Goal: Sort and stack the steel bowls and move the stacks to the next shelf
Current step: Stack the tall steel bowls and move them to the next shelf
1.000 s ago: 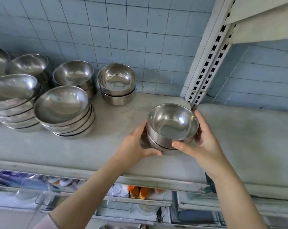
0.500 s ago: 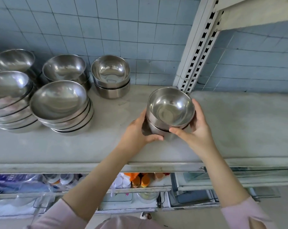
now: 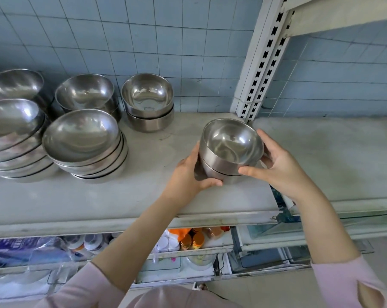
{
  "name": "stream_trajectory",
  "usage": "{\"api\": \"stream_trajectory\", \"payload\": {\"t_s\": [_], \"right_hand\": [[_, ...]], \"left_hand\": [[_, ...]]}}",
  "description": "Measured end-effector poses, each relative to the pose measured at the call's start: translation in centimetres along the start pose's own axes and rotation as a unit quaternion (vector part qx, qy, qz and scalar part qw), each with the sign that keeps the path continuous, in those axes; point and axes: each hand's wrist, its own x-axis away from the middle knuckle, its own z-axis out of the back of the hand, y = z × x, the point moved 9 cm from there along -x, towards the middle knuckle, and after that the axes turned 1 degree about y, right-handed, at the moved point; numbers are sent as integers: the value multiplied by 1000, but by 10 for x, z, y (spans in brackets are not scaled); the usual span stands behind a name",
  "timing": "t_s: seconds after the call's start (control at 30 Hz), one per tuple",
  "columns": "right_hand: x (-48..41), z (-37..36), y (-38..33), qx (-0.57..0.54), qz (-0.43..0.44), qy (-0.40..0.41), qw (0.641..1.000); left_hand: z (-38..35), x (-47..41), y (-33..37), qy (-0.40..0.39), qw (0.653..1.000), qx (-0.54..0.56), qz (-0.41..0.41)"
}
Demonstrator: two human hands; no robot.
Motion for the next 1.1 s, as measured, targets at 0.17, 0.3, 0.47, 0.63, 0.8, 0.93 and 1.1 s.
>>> {"api": "stream_trajectory", "payload": {"t_s": [0.17, 0.3, 0.47, 0.63, 0.8, 0.93, 1.1], "right_hand": [[4, -8, -4, -1, 15, -3, 1000], [6, -5, 7, 13, 19, 50, 998], [-2, 0, 7, 30, 26, 34, 999], [4, -15, 19, 3, 18, 14, 1000], [8, -31, 42, 22, 34, 81, 996], [-10, -32, 41, 21, 39, 81, 996], [-30, -33, 41, 3, 32, 53, 998]], "left_hand": [[-5, 1, -7, -4, 1000, -25, 11], [-6, 0, -12, -3, 999, -34, 20], [-6, 0, -12, 2, 999, -39, 28], [3, 11, -3, 18, 998, -49, 32], [80, 22, 2, 243, 969, -30, 40], [109, -11, -13, 307, 948, -18, 80], [125, -43, -21, 360, 926, 4, 112]]}}
